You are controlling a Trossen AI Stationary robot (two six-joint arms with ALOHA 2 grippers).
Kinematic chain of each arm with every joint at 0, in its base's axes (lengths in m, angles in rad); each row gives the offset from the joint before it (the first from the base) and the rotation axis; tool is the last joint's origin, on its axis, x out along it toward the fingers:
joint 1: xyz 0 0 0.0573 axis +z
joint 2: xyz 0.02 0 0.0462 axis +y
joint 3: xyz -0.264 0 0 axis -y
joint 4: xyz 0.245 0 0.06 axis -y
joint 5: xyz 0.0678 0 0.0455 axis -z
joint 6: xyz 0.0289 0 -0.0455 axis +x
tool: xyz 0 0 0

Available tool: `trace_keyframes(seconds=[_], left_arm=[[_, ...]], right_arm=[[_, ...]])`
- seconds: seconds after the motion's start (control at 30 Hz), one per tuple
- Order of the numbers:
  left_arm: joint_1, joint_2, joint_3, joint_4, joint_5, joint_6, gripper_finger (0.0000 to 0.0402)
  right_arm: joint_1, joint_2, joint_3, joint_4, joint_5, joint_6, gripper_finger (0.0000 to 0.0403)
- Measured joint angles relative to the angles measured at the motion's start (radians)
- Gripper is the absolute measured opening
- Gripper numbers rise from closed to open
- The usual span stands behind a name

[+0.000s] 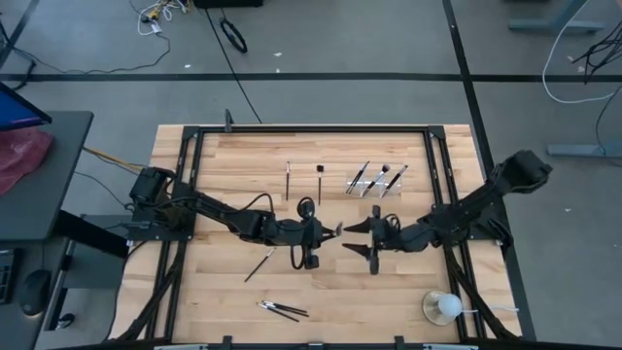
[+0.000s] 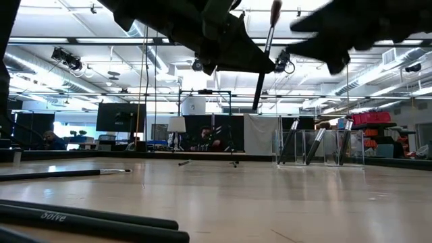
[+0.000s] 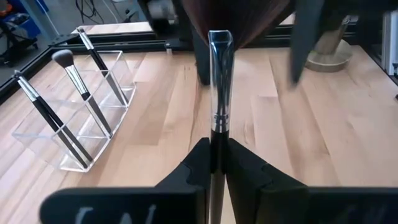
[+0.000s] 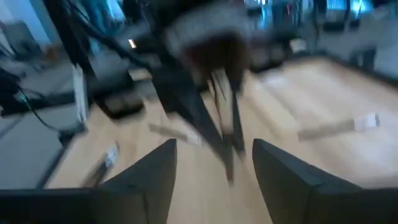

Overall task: Put items in baskets/containers
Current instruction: Put the black highlighter brush into the transparent organizer

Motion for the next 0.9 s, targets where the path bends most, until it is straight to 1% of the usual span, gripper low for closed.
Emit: trace_keyframes(seconds=[0.13,0.27,0.37,0.5,0.73,0.8,0.9], left_arm=[[0.000,0.000,0.000,0.006,0.000,0.000,0.0038],[0.000,0.000,0.000,0.008,0.000,0.000,0.0039],[0.000,0.000,0.000,0.013,0.000,0.000,0.0040],[0.000,0.000,0.000,0.016,0.000,0.000,0.0040],[0.000,0.000,0.000,0.016,0.000,-0.007,0.0042],[0.000,0.000,0.000,0.016,0.003,-0.011,0.0045],[0.001,0.000,0.000,0.015,0.039,-0.011,0.0060]], right_arm=[[-0.011,0.010,0.008,0.092,0.019,-0.106,0.0211],[-0.018,0.053,0.040,0.093,0.019,-0.143,0.0194],[-0.021,0.088,0.067,0.095,0.016,-0.163,0.0173],[-0.029,0.122,0.089,0.099,0.021,-0.175,0.0128],[-0.045,0.132,0.089,0.108,0.028,-0.167,0.0018],[-0.045,0.132,0.089,0.109,0.027,-0.167,0.0013],[-0.043,0.118,0.089,0.083,0.055,-0.145,0.0023]])
